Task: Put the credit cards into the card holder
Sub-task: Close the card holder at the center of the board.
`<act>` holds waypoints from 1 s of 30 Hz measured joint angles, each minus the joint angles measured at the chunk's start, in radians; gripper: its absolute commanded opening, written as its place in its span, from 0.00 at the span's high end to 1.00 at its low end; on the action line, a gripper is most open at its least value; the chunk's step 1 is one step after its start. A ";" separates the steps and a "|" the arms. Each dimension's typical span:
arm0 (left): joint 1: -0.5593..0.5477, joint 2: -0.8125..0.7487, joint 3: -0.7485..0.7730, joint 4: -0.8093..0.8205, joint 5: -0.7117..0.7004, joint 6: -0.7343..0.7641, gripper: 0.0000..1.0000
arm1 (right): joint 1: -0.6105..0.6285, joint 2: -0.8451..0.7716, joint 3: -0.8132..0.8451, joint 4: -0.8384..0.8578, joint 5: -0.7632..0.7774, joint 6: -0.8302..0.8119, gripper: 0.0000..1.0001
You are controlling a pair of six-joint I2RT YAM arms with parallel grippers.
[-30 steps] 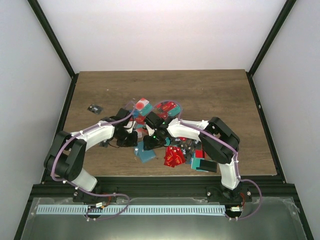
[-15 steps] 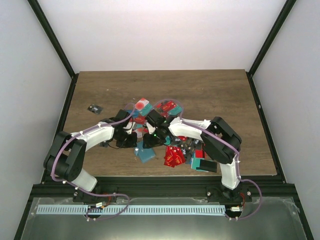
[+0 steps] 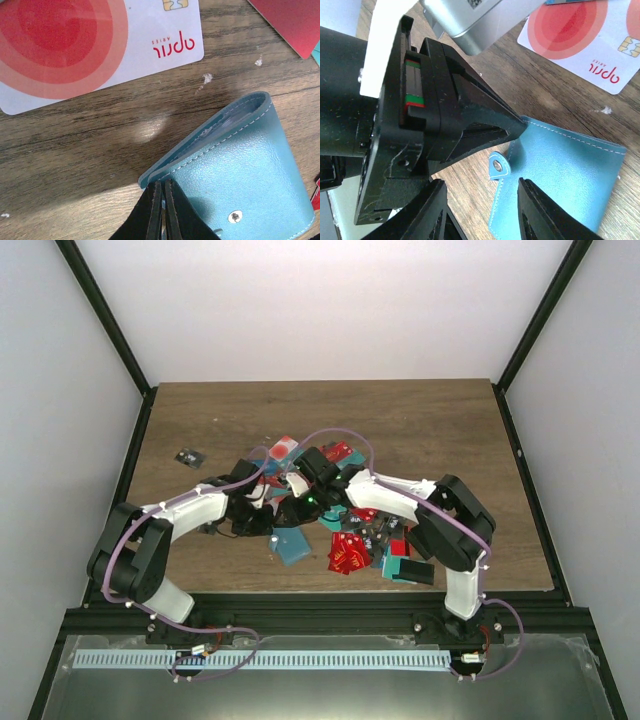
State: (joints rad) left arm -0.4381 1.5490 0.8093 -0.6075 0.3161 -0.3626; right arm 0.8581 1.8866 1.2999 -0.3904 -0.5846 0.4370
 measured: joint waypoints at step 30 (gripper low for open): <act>0.000 0.006 0.000 0.005 0.016 0.001 0.96 | -0.027 0.103 -0.150 0.306 -0.158 -0.023 0.66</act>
State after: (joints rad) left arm -0.4381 1.5547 0.8093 -0.6025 0.3321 -0.3618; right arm 0.8307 1.9892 1.1496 -0.0849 -0.7422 0.4145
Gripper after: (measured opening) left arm 0.047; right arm 0.335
